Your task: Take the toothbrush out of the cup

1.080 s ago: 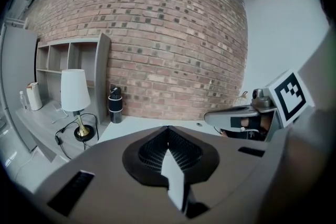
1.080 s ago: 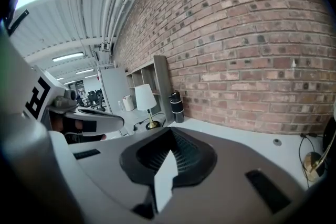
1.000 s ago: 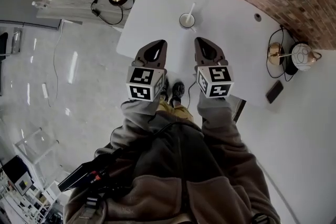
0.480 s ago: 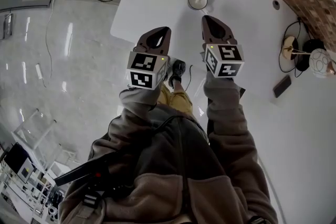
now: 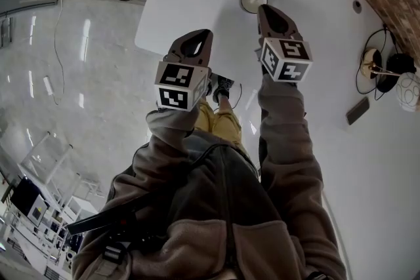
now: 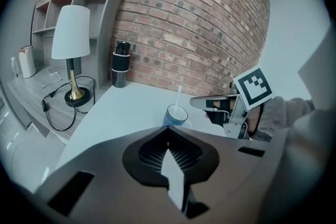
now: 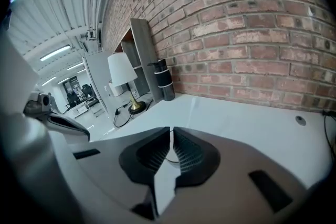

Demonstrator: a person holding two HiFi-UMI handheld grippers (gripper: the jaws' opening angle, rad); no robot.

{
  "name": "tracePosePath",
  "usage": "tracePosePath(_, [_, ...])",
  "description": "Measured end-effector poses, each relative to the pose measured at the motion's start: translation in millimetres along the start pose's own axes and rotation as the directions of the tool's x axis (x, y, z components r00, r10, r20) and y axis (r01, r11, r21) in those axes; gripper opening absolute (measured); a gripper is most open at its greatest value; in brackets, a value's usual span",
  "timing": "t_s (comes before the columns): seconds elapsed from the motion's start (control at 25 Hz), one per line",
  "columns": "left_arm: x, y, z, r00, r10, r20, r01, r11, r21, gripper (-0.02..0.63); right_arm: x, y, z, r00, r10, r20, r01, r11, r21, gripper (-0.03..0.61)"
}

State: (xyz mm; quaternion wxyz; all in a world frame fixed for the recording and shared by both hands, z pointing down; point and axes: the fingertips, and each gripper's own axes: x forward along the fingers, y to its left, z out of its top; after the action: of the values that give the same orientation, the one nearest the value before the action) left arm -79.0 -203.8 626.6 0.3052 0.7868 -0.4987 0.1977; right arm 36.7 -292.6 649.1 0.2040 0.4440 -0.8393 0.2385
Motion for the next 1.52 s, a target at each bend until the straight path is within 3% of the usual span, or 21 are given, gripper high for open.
tracePosePath(0.16, [4, 4, -2, 1.0, -0.004, -0.012, 0.004, 1.0, -0.009, 0.005, 17, -16, 2, 1.0, -0.017, -0.016, 0.017, 1.0, 0.021, 0.014])
tracePosePath(0.24, [5, 7, -4, 1.0, -0.003, -0.019, 0.003, 1.0, -0.016, 0.005, 25, -20, 2, 0.999, -0.019, -0.039, 0.021, 0.999, 0.031, 0.066])
tracePosePath(1.08, [-3, 30, -21, 0.999, 0.033, -0.043, -0.035, 0.998, -0.058, 0.005, 63, -33, -8, 0.994, -0.041, -0.098, 0.038, 0.999, -0.031, 0.053])
tracePosePath(1.52, [-10, 24, -15, 0.999, 0.029, -0.024, -0.03, 0.998, -0.052, 0.005, 41, -16, 9, 0.999, -0.029, -0.023, 0.026, 0.995, -0.1, 0.046])
